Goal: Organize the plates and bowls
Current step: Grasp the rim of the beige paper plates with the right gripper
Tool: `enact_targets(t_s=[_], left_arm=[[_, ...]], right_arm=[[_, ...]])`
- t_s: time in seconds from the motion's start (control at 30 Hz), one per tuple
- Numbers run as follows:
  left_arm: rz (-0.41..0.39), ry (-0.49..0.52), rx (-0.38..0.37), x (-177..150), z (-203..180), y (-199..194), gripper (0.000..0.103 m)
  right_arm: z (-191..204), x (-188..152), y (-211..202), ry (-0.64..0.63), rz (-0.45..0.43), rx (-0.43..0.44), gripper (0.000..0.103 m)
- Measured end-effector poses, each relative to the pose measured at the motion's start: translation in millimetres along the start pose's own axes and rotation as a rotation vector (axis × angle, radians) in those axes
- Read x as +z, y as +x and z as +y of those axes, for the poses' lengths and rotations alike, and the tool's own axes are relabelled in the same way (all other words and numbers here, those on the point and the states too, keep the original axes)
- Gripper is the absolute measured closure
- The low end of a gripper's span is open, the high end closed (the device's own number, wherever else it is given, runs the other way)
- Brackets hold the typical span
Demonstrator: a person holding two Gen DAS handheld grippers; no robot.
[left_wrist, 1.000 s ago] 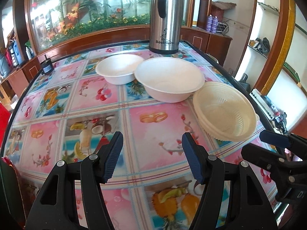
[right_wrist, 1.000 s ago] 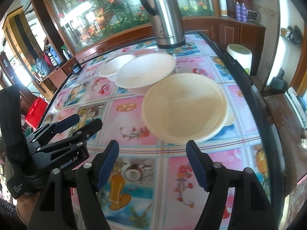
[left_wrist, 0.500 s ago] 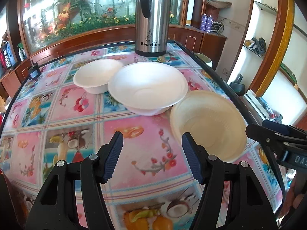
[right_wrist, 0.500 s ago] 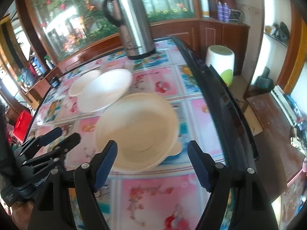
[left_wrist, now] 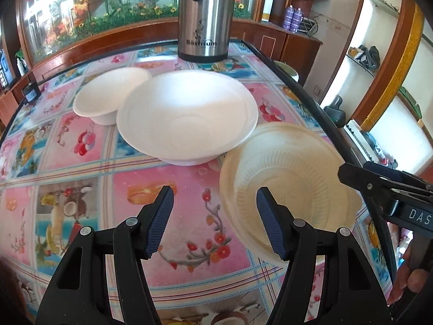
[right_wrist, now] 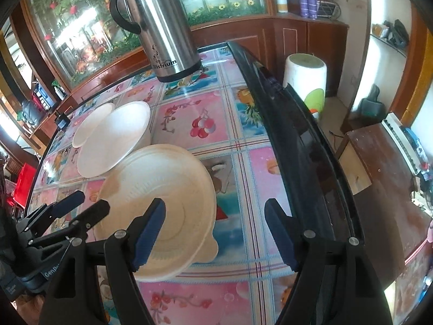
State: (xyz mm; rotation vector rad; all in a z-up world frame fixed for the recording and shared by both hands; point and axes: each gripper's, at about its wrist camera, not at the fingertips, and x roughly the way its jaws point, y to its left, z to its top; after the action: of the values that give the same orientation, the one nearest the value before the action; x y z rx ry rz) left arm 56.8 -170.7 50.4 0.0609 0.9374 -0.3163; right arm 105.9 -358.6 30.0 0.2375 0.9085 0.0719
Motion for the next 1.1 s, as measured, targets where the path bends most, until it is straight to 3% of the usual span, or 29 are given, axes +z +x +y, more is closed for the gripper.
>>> enact_targets(t_s=[0.27, 0.33, 0.4, 0.47, 0.5, 0.57, 0.6, 1.1], left_arm=[[0.028, 0.004, -0.012, -1, -3, 13, 0.039], [0.044, 0.008, -0.026, -3, -3, 17, 0.039], [0.047, 0.016, -0.030, -3, -5, 20, 0.040], [0.057, 0.027, -0.041, -4, -6, 25, 0.059], [0.072, 0.031, -0.058, -6, -7, 28, 0.062], [0.098, 0.043, -0.066, -8, -7, 31, 0.079], [0.095, 0.056, -0.063, -10, -8, 29, 0.081], [0.058, 0.081, -0.023, -35, 14, -4, 0.083]], right_arm=[[-7, 6, 10, 0.003, 0.007, 0.010, 0.029], [-9, 6, 13, 0.004, 0.014, 0.011, 0.034], [-10, 6, 20, -0.002, 0.032, 0.019, 0.049], [-10, 4, 25, -0.004, 0.046, 0.016, 0.063], [-9, 2, 25, -0.004, 0.046, 0.024, 0.067], [-4, -2, 21, -0.016, 0.048, 0.040, 0.069], [0, -5, 19, -0.031, 0.044, 0.035, 0.070], [42, -34, 4, -0.099, 0.053, 0.073, 0.072]])
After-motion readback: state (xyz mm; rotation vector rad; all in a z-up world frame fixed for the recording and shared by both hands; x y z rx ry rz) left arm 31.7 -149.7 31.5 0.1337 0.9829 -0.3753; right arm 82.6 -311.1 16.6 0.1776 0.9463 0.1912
